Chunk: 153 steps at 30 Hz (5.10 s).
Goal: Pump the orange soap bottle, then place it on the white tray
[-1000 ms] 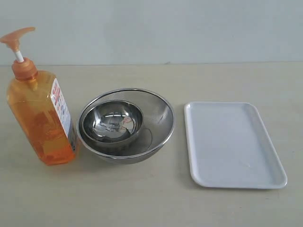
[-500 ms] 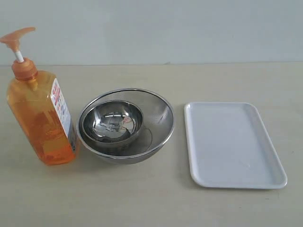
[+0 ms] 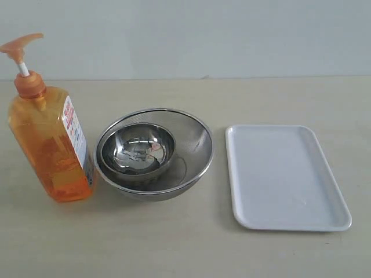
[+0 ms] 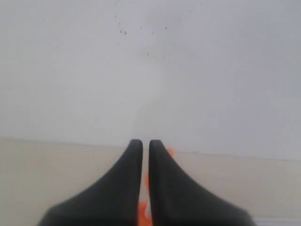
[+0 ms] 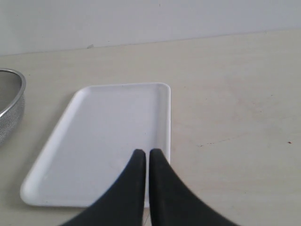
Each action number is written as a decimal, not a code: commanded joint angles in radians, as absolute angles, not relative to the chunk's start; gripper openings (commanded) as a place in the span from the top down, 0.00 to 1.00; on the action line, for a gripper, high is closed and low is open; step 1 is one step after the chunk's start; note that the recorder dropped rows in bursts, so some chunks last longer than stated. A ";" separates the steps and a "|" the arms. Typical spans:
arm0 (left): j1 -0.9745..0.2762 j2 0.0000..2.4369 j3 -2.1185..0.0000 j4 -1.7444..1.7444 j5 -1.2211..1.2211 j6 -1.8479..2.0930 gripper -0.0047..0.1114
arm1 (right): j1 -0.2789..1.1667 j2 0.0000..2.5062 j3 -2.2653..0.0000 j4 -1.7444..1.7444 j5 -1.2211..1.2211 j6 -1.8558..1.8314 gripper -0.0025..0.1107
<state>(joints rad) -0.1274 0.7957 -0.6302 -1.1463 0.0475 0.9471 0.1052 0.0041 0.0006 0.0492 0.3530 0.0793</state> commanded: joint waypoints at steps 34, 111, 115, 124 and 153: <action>-0.125 1.096 -0.925 -0.108 0.253 0.220 0.92 | 0.101 0.000 0.000 0.042 0.341 0.070 0.98; -0.253 1.299 -0.160 0.225 -0.810 -0.404 0.22 | 0.101 0.000 0.000 0.045 0.350 0.070 0.98; -0.253 1.370 -0.194 0.198 -0.841 -0.400 0.22 | 0.101 0.000 0.000 0.045 0.350 0.070 0.98; -0.253 1.410 -0.208 0.006 -0.884 -0.260 0.22 | 0.101 0.000 0.000 0.045 0.350 0.070 0.98; -0.253 1.410 -0.216 0.165 -0.928 -0.399 0.22 | 0.101 0.000 0.000 0.042 0.342 0.070 0.98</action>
<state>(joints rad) -0.2463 1.4070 -0.2099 0.2025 -0.9327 -0.4077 0.1052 0.0041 0.0006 0.0492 0.3530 0.0793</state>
